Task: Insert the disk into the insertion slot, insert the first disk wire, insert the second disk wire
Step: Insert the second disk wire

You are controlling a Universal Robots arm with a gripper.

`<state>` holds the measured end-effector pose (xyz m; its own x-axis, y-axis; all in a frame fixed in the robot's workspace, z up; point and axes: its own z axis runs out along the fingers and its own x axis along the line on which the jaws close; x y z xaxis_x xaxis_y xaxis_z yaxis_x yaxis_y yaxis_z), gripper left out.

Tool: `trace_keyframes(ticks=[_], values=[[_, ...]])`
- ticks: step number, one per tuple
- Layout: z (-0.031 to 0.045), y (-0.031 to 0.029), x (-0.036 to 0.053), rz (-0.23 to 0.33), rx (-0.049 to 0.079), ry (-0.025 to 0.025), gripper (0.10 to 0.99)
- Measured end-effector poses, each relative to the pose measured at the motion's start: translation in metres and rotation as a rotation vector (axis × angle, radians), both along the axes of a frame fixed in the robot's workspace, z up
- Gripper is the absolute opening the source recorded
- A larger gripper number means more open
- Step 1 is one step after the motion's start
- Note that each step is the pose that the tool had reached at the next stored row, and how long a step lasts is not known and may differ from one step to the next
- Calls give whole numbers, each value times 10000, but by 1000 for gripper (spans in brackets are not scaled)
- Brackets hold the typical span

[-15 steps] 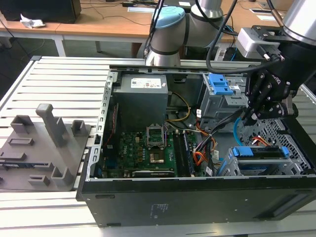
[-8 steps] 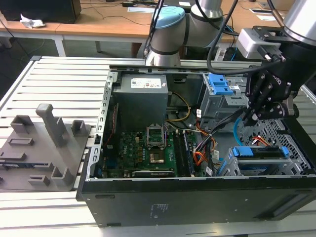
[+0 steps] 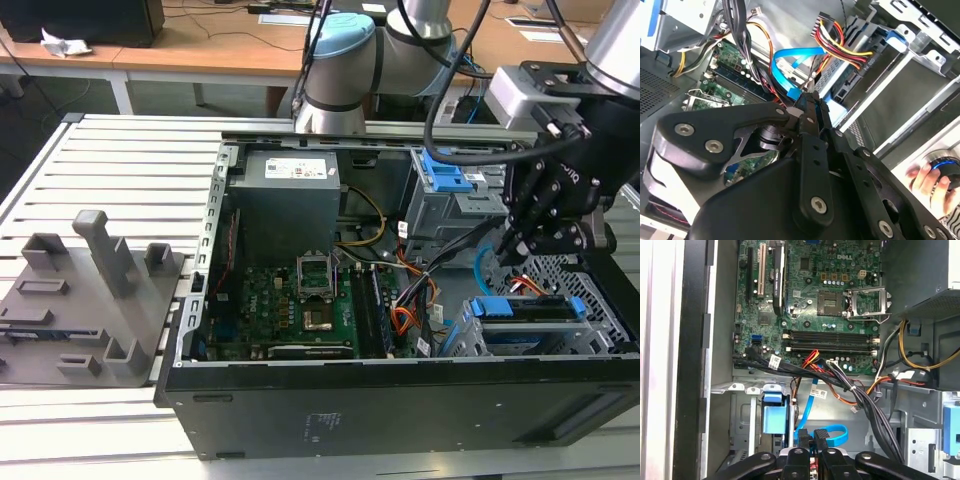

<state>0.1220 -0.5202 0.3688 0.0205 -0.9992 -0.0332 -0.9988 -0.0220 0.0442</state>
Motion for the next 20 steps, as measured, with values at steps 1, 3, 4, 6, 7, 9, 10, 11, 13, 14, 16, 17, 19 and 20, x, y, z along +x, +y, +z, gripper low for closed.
trace_keyframes(ticks=[1,3,4,6,7,9,10,11,13,14,16,17,19,20], values=[[0,-10,0,0,-3,0,161],[-4,-29,0,0,-4,0,161],[-9,-35,0,0,-2,0,161],[-18,-48,0,-1,-3,0,161],[-22,-52,0,0,-3,0,161],[-31,-61,0,0,-4,0,161],[-35,-64,0,-1,-5,0,161],[-41,-70,0,0,-4,0,161],[-46,-75,0,0,-5,0,161],[-52,-79,1,0,-3,0,161],[-60,-86,1,0,-4,0,161],[-62,-88,1,0,-4,0,161],[-76,-95,1,0,-5,0,161],[-87,-96,2,0,-4,0,161]])
